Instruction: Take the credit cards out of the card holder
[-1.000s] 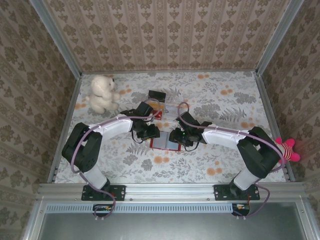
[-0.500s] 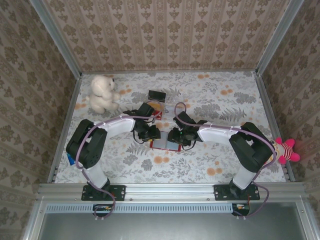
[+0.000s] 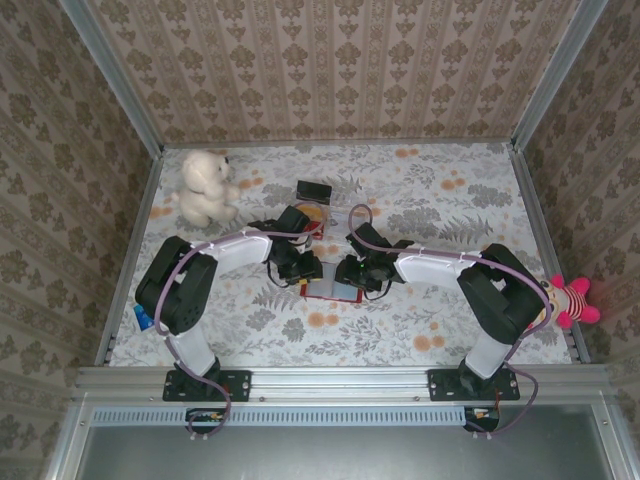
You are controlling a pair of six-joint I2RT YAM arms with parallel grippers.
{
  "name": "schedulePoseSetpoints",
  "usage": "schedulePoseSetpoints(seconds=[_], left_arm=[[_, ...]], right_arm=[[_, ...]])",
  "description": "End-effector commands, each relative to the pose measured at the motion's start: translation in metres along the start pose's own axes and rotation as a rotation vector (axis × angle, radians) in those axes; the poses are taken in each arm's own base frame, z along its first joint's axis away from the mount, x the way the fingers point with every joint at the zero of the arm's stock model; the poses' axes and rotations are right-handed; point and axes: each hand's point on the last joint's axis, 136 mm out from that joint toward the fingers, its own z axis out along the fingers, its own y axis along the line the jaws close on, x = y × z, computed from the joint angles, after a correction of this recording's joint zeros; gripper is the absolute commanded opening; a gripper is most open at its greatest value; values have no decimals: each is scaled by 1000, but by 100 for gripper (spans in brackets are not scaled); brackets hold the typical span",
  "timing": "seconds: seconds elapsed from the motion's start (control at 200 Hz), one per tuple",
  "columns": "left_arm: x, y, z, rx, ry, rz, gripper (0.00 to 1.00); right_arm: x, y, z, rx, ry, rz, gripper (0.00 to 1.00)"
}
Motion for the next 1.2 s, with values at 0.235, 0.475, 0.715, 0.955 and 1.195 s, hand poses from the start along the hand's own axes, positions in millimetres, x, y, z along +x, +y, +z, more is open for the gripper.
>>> schedulePoseSetpoints(seconds=[0.235, 0.475, 0.715, 0.955, 1.195], left_arm=[[-4, -14, -15, 34, -12, 36, 28], [-3, -18, -24, 36, -26, 51, 25], [-1, -17, -29, 19, -19, 70, 32], [1, -24, -23, 61, 9, 75, 38], [3, -10, -12, 6, 31, 48, 41]], right_arm=[[1, -10, 4, 46, 10, 1, 42], [0, -8, 3, 43, 10, -3, 42], [0, -8, 3, 46, 12, -8, 42], [-1, -7, 2, 41, 11, -9, 41], [0, -9, 2, 45, 14, -8, 41]])
